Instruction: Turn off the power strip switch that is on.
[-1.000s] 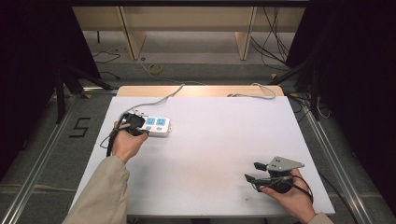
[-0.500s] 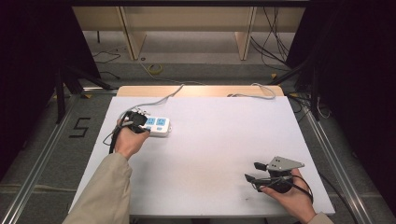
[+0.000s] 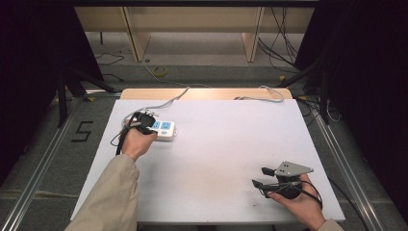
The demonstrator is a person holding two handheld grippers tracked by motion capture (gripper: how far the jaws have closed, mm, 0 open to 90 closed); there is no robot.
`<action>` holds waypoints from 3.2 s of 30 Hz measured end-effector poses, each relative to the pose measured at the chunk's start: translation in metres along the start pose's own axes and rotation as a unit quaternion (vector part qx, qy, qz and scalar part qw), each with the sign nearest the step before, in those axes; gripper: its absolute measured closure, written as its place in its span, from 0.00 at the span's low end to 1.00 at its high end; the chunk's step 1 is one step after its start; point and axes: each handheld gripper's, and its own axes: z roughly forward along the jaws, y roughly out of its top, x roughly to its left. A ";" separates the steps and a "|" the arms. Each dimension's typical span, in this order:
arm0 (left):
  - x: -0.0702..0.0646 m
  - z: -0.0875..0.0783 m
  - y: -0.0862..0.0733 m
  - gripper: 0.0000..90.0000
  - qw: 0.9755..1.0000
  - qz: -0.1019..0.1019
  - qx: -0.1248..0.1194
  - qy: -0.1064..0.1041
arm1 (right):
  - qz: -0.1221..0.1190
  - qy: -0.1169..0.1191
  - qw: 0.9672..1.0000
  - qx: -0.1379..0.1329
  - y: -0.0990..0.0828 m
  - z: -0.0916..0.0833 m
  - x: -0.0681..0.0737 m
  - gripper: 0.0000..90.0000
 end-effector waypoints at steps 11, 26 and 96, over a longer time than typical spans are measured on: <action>-0.001 0.002 0.009 1.00 1.000 0.002 0.001 -0.002 | 0.002 0.000 1.000 -0.001 0.000 0.000 0.000 0.45; 0.000 0.008 0.013 1.00 1.000 0.004 0.008 0.002 | 0.001 0.000 1.000 -0.002 0.000 0.000 -0.001 0.45; 0.002 0.029 0.035 1.00 0.999 0.014 0.041 0.015 | 0.002 0.003 1.000 0.000 0.000 0.000 -0.001 0.45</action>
